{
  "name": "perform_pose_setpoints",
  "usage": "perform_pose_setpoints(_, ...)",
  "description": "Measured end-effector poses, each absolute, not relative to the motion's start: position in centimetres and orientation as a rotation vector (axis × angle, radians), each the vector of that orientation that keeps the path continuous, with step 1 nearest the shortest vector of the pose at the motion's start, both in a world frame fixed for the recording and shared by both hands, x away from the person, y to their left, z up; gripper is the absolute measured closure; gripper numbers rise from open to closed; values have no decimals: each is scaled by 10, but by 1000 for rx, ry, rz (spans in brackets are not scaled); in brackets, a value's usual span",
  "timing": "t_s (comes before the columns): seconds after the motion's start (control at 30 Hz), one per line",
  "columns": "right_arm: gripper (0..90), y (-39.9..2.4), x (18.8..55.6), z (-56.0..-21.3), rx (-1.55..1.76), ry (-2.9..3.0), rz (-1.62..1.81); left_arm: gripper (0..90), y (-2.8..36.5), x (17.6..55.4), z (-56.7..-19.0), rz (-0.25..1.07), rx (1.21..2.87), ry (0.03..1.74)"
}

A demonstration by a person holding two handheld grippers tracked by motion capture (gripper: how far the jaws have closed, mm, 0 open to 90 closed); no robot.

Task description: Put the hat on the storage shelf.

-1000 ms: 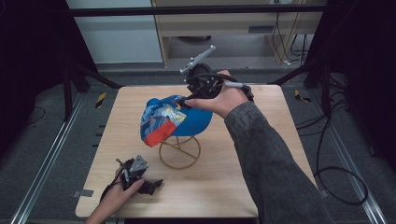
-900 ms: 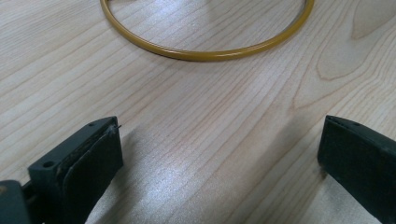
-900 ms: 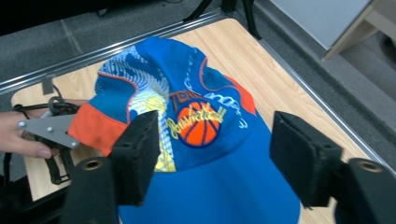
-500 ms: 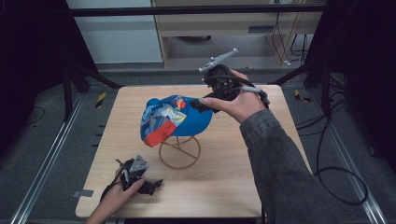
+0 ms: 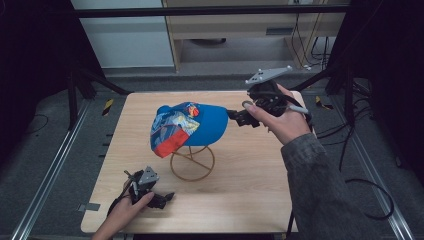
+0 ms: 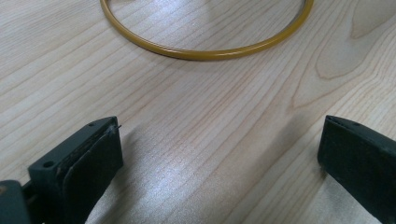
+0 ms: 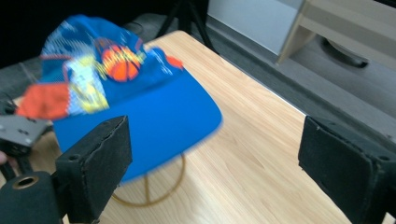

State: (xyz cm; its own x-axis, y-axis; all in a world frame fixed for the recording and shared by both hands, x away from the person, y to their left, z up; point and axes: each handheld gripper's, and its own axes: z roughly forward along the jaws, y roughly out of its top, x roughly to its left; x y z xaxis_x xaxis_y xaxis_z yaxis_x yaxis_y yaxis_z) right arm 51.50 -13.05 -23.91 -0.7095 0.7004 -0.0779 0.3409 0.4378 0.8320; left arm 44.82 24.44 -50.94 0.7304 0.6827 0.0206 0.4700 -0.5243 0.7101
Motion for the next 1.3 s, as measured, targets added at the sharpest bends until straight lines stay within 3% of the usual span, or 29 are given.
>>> perform_pose_setpoints(0.67,122,-180,493,-285,927,2218,1153,0,244,448,-510,386,2218,869)
perform_pose_setpoints(1.3,130,-195,472,-421,1129,2275,1090,0,244,448,-510,387,2224,865)
